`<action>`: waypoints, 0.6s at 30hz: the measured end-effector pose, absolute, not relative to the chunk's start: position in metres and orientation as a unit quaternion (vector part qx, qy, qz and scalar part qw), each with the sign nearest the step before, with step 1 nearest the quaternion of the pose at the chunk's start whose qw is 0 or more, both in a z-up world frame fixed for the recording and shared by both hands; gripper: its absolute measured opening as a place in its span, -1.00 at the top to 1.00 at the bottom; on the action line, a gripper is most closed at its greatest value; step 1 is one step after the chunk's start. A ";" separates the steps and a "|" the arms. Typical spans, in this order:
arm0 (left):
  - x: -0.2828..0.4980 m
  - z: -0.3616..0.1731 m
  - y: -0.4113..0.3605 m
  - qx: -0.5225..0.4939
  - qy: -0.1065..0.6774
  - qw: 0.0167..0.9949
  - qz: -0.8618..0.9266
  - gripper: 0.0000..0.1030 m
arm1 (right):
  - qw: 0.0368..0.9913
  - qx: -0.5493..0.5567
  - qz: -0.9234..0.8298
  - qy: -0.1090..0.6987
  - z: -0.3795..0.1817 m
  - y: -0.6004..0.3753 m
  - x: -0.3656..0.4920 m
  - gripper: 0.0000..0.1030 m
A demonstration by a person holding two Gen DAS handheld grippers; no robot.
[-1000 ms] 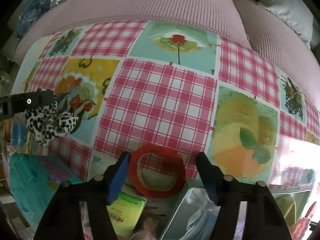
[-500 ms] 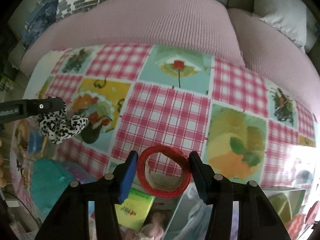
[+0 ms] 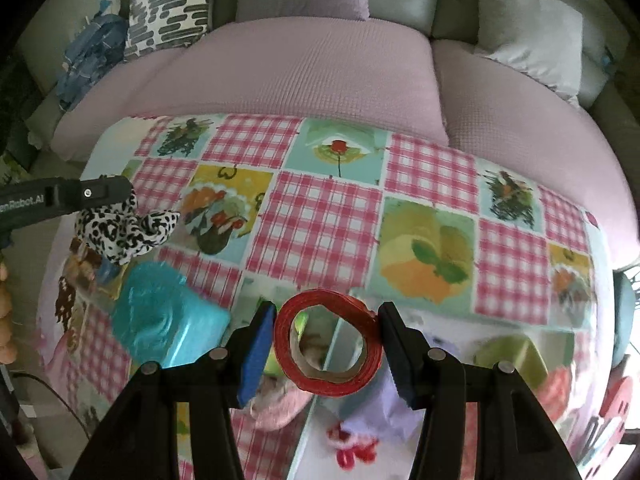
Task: Organize soft objects
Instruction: 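Carry the scrunchie with the left tool while the right tool carries the red ring to the tray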
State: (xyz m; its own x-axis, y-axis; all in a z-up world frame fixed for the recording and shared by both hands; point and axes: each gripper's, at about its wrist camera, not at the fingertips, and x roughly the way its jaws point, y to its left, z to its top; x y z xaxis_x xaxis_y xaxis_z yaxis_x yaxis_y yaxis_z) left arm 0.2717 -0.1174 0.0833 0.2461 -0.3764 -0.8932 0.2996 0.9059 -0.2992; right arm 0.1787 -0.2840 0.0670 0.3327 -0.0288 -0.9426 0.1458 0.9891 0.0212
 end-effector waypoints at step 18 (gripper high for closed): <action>0.162 0.100 -0.147 -0.025 0.531 0.809 -0.251 0.75 | 0.839 0.094 -0.095 0.528 0.091 -0.292 0.070 -0.08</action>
